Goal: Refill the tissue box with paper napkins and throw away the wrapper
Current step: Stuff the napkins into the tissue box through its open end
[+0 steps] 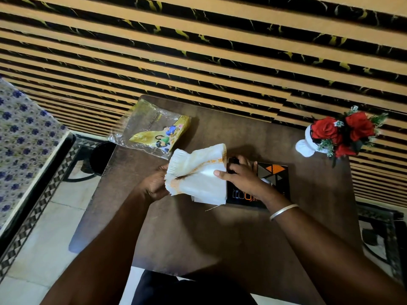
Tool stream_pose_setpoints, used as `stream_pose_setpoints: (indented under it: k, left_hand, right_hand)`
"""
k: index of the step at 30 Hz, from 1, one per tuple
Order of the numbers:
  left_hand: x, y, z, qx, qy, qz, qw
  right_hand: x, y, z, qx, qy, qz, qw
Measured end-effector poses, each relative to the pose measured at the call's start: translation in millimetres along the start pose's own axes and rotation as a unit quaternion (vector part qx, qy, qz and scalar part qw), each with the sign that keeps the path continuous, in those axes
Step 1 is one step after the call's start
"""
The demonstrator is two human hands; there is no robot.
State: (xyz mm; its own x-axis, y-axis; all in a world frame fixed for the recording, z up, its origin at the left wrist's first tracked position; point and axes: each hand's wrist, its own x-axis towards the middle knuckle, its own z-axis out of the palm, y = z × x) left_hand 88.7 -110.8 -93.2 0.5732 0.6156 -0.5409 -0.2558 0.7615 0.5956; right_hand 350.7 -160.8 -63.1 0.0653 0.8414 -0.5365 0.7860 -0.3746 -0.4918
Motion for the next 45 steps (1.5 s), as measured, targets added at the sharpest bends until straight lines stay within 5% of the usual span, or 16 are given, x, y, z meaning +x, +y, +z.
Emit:
stream_pose_setpoints:
  k: [13,24,38,45]
  left_hand:
    - [8.0,-16.0,-33.5,-0.033,0.058,-0.01,0.998]
    - [13.3,-46.1,-6.7,-0.101,0.031,-0.04,0.994]
    - [19.8,-24.2,-2.7,0.2,0.141,-0.029,0.969]
    - [30.9,-23.6,2.8,0.128,0.153,-0.078,0.977]
  right_hand:
    - [-4.5,16.2,11.3,-0.283,-0.054,-0.077,0.955]
    - [-5.0,7.6,2.8,-0.266,-0.043,-0.072,0.96]
    - [-12.9,5.4,-1.3,-0.245,-0.009,-0.101,0.964]
    - [-15.7,4.0,-4.4,-0.248,-0.003,-0.107,0.963]
